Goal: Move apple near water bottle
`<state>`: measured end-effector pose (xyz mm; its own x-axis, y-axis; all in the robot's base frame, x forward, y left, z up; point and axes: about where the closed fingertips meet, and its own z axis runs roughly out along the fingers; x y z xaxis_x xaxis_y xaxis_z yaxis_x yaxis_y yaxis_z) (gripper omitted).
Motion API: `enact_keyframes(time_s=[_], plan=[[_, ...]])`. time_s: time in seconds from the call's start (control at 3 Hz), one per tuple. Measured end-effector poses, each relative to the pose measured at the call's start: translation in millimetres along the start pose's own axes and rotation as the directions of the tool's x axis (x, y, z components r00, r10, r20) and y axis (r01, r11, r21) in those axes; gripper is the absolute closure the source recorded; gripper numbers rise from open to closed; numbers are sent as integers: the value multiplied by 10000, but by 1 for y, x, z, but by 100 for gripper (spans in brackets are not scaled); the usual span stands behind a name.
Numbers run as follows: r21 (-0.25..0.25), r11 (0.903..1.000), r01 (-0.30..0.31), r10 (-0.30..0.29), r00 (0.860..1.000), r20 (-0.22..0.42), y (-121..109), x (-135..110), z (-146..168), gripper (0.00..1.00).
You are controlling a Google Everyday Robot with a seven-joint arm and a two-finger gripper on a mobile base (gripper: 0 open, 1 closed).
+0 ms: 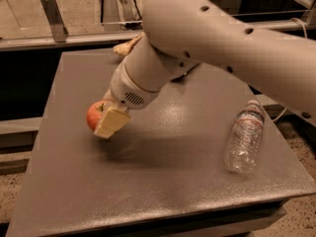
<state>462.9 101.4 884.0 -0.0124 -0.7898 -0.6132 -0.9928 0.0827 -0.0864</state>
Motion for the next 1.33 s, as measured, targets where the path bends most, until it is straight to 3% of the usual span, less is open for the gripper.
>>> enact_keyframes(time_s=[0.33,0.67,1.33], plan=[[821,9966,33,29,9972,-751,-38,51,-51,100],[1296,9914,-182,422,9818,-1852,-67,117,-81,100],[2135,9729,-890,1497,9459,-2880,-97,205,-134,100]])
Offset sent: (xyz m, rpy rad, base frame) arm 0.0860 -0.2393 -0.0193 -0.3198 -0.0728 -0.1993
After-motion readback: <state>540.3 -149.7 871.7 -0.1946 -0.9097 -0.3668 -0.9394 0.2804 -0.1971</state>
